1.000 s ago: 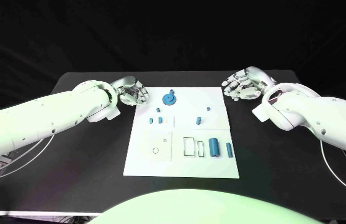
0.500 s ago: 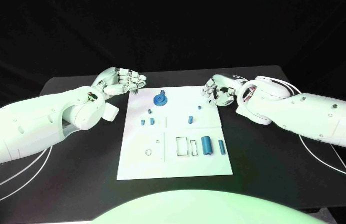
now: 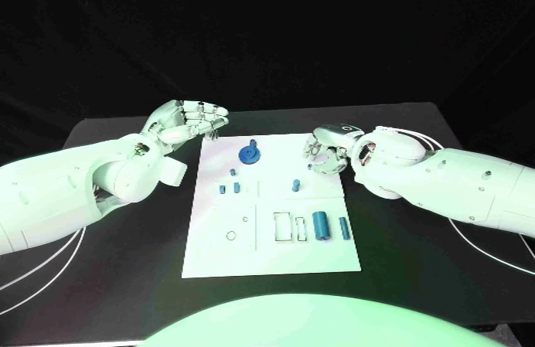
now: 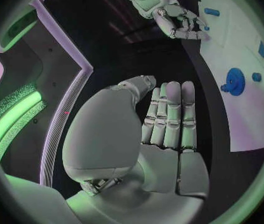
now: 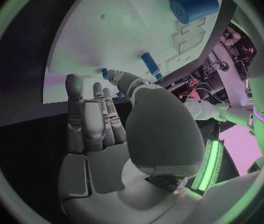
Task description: Assemble the parts on the task board
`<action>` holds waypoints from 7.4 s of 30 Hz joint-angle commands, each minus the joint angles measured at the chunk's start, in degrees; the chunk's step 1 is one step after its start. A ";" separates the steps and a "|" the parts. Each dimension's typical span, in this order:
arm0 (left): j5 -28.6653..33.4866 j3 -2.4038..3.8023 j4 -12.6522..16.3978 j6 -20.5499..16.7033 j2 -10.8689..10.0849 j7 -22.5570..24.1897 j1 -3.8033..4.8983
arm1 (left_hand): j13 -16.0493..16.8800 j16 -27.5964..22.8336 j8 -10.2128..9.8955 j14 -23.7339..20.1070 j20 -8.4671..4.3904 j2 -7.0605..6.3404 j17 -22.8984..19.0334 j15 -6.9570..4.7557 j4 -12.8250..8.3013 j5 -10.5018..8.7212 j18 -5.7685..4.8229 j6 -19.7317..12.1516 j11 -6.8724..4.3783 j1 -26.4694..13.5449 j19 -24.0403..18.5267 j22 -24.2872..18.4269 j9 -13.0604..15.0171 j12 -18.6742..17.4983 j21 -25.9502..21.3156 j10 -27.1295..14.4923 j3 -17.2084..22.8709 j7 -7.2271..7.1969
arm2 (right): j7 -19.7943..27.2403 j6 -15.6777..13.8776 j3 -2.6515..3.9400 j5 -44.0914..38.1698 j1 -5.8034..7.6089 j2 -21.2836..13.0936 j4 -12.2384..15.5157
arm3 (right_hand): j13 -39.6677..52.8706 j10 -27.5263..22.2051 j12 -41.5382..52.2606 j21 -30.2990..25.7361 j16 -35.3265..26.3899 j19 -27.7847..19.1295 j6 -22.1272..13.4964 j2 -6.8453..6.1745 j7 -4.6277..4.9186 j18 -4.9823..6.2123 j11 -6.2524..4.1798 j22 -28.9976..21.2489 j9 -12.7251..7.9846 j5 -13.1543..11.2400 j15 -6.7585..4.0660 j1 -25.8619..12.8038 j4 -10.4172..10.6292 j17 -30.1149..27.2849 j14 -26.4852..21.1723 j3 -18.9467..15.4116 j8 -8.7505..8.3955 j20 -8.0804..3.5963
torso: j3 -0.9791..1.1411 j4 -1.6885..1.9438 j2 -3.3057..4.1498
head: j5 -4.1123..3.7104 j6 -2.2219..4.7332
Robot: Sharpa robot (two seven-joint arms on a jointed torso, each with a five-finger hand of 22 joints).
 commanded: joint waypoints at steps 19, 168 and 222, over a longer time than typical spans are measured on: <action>1.86 0.12 0.38 0.91 -0.05 1.17 0.08 | 0.07 -0.35 -0.28 -0.08 0.13 0.04 -0.12 -0.08 -0.14 -0.29 0.78 -0.52 -0.10 -0.43 -0.06 -0.11 -0.07 -0.11 -0.28 -0.54 -0.44 0.25 | -2.45 3.61 -0.30 -3.70 -1.62 1.35 -1.36 | 0.44 2.73 1.08 4.56 3.47 3.20 2.28 2.10 -0.65 -1.58 -0.77 4.22 0.99 -1.93 -0.40 0.18 0.26 1.92 2.38 2.77 1.30 -0.36 | 0.06 -0.14 -0.03 | 0.21 0.01; -0.44 0.13 0.65 -0.18 1.76 -1.00 0.15 | 0.15 -0.55 -0.29 -0.48 0.29 0.57 -0.59 0.25 -1.00 -0.02 0.74 -1.04 0.36 0.39 0.06 -0.35 -0.15 0.02 -0.73 -1.65 -0.52 0.78 | -4.39 -8.41 -0.59 -4.90 -10.06 8.37 12.22 | 1.74 8.14 1.52 14.56 8.20 8.78 5.06 4.71 -2.52 -3.62 -2.81 14.00 5.54 -2.96 -2.19 -1.18 -0.29 4.57 2.52 6.54 5.43 -1.49 | -0.01 -0.16 -0.09 | 12.82 0.01; -0.61 0.13 0.47 0.66 1.68 -1.84 0.17 | 0.19 -0.56 -0.22 -0.60 0.37 0.68 -0.73 0.33 -1.08 0.03 0.74 -1.06 0.45 0.34 0.00 -0.35 -0.16 0.13 -0.80 -1.92 -0.61 0.85 | -4.78 -7.92 -1.33 -5.59 -10.41 8.99 11.69 | -0.12 -3.66 -0.31 7.51 7.44 4.65 -2.28 1.14 0.15 -2.33 0.45 9.36 5.35 -3.50 0.52 -3.19 0.10 0.96 1.03 6.20 2.48 0.78 | 0.06 -0.26 -0.16 | 12.56 0.01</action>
